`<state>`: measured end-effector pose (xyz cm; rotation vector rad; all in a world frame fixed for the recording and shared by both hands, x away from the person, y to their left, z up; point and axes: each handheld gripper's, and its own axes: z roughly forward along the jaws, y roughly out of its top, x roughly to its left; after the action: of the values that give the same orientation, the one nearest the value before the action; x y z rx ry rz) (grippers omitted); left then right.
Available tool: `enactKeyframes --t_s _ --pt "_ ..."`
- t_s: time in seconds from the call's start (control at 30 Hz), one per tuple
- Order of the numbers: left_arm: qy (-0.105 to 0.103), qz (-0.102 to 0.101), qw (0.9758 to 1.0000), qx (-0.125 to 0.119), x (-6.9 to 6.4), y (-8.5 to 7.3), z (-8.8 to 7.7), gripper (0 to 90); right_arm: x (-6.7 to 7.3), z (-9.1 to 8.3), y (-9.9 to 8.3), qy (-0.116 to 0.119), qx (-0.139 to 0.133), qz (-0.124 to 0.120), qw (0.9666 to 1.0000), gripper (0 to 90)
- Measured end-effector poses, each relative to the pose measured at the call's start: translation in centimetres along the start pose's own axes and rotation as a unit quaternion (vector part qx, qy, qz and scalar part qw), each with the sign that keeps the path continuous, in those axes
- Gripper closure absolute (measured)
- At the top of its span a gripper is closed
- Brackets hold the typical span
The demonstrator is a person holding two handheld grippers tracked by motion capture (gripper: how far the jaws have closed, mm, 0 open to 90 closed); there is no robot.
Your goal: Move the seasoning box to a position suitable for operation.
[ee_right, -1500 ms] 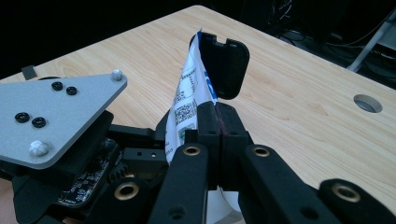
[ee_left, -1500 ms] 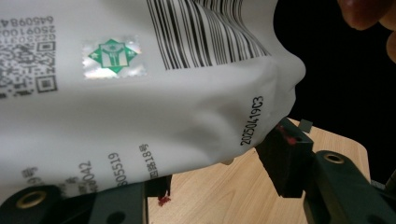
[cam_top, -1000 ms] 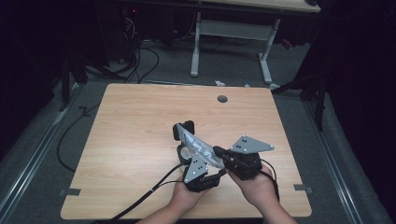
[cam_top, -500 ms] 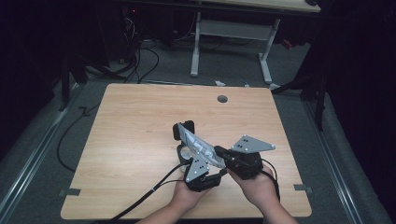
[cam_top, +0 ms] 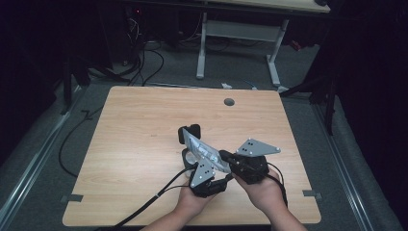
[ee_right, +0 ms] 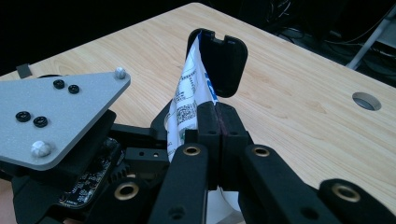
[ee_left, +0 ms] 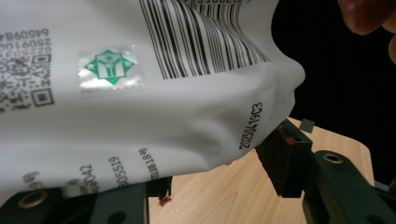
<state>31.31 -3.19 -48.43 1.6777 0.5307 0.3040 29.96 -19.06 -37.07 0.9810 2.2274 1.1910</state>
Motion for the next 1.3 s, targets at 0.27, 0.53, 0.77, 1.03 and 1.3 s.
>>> enactKeyframes --t_s 0.27,0.53,0.77,1.03,1.3 --pt "0.002 0.001 1.0 -0.001 0.08 0.12 -0.12 50.4 0.06 0.1 0.2 0.001 0.0 -0.003 1.0 90.0" --pt "0.004 0.001 1.0 -0.005 0.11 0.29 -0.25 50.5 0.13 0.13 0.51 0.002 0.0 -0.005 1.0 89.9" --pt "0.006 0.001 1.0 -0.008 0.15 0.4 -0.36 50.6 0.22 0.17 0.63 0.004 -0.002 -0.006 1.0 89.9" --pt "0.008 0.004 0.9999 -0.007 0.22 0.45 -0.41 51.0 0.26 0.23 0.68 0.005 -0.003 -0.007 1.0 89.9" --pt "0.009 0.004 0.9999 -0.008 0.27 0.46 -0.45 51.0 0.29 0.3 0.68 0.005 -0.005 -0.006 1.0 90.0"
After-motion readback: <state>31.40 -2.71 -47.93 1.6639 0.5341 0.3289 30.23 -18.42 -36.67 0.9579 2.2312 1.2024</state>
